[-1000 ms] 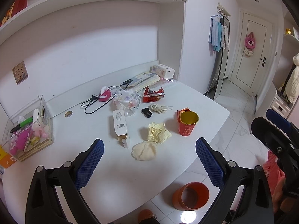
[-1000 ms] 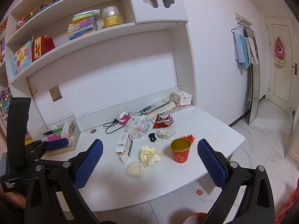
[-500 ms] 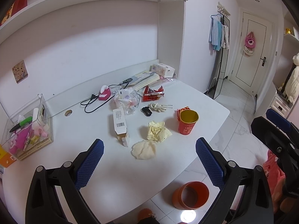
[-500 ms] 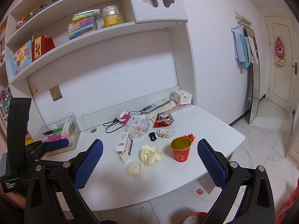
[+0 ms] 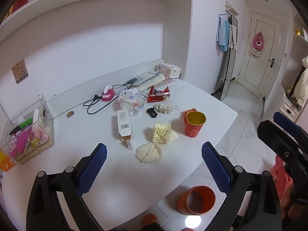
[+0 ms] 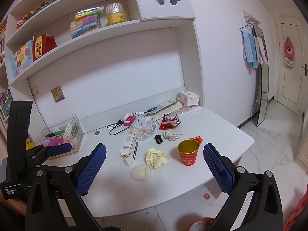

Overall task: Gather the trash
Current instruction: 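Move the left tool to the white medicine box and grasp it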

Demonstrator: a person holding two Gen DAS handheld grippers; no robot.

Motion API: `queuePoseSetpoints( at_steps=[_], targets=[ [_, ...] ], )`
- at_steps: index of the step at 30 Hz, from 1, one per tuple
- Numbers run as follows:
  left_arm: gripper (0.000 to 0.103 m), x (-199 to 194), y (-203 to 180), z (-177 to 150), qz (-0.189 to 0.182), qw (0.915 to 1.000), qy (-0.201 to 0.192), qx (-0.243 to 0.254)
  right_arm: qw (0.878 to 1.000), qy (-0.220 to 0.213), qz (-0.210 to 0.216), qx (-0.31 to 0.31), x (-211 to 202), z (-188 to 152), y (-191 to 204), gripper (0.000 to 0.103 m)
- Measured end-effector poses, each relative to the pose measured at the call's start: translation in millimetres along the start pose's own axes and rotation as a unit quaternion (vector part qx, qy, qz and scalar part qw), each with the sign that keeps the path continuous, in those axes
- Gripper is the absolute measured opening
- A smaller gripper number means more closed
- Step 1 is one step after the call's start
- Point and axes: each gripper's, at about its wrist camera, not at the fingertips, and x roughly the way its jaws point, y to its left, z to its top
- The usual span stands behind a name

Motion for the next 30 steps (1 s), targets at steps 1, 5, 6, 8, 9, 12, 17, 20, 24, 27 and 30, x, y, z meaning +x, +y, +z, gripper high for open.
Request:
queuePoseSetpoints(
  at_steps=[1,5,6,8,9,12,17,20,24,27,30],
  targets=[
    [0.097,0,1,-1,0.0,1.0,0.001,-0.001,1.0,0.001,0.0,0.0,1,0,0,0.098],
    [0.097,2,2,1,0.0,1.0,0.002,0.0,1.0,0.004,0.001,0.0,4,2,2,0.098],
    [0.097,3,4,2,0.0,1.0,0.003,-0.001,1.0,0.005,0.001,0.001,6,2,2,0.098],
    [0.097,7,9,5,0.001,1.0,0.005,-0.003,1.0,0.006,0.0,0.0,10,4,3,0.098],
    [0.097,10,11,6,0.001,1.0,0.006,-0.005,1.0,0.009,0.0,-0.001,14,6,3,0.098],
    [0.097,17,18,10,0.0,0.9999,0.011,-0.007,1.0,0.018,0.002,0.001,24,8,6,0.098],
    [0.097,31,29,19,0.001,0.9999,0.015,0.002,1.0,0.029,0.001,-0.001,41,9,10,0.098],
    [0.097,40,35,24,-0.001,0.9998,0.018,0.006,0.999,0.034,-0.003,0.001,54,12,11,0.098],
    [0.097,56,44,31,-0.005,0.9996,0.027,0.009,0.999,0.043,-0.007,0.013,74,14,10,0.098],
    [0.097,68,50,36,-0.009,0.9993,0.034,0.01,0.998,0.051,-0.014,0.022,89,15,7,0.098],
    [0.097,83,56,40,-0.011,0.9989,0.043,0.016,0.998,0.058,-0.016,0.027,103,14,7,0.098]
  ],
)
